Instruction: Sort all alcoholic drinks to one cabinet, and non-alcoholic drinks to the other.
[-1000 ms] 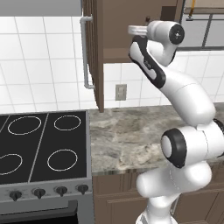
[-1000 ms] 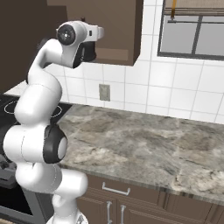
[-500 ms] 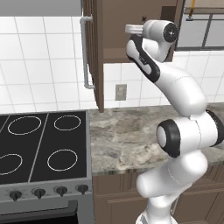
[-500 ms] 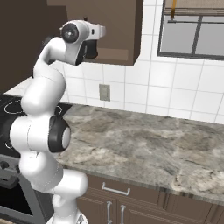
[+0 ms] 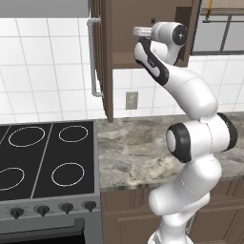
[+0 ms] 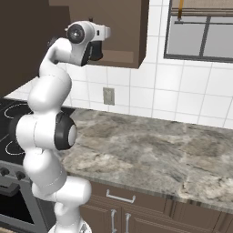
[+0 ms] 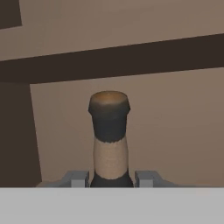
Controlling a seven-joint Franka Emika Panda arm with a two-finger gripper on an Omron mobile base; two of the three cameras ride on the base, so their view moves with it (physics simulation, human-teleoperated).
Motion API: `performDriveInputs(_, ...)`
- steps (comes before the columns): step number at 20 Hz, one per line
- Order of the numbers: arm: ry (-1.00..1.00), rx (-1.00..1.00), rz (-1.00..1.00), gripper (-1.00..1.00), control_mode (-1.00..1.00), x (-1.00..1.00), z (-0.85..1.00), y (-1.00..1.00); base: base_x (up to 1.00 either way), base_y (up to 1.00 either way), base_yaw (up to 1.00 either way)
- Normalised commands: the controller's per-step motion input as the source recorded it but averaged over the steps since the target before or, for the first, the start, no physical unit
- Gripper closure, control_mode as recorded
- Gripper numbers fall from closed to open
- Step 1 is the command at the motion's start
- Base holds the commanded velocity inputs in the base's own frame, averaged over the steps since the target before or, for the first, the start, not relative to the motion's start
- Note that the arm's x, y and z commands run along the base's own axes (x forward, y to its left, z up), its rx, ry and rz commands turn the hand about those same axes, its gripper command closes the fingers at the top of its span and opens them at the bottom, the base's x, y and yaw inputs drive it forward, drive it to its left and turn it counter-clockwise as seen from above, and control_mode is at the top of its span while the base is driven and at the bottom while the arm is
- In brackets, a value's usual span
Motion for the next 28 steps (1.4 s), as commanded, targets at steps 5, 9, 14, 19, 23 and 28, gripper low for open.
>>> performDriveInputs(5, 0.0, 0.0, 0.0, 1.0, -1.0, 0.24, -0.08, 0.03, 0.0, 0.0, 0.0)
performDriveInputs(9, 0.0, 0.0, 0.0, 1.0, -1.0, 0.23, -0.06, 0.02, 0.0, 0.0, 0.0)
performDriveInputs(14, 0.0, 0.0, 0.0, 1.0, -1.0, 0.23, -0.06, 0.01, 0.0, 0.0, 0.0)
performDriveInputs(19, 0.02, 0.0, 0.0, 1.0, -1.0, 0.15, -0.07, 0.0, 0.0, 0.0, 0.0)
performDriveInputs(23, 0.0, 0.0, 0.0, 1.0, -1.0, 0.2, -0.08, 0.02, 0.0, 0.0, 0.0)
performDriveInputs(28, 0.0, 0.0, 0.0, 1.0, -1.0, 0.21, -0.08, 0.02, 0.0, 0.0, 0.0)
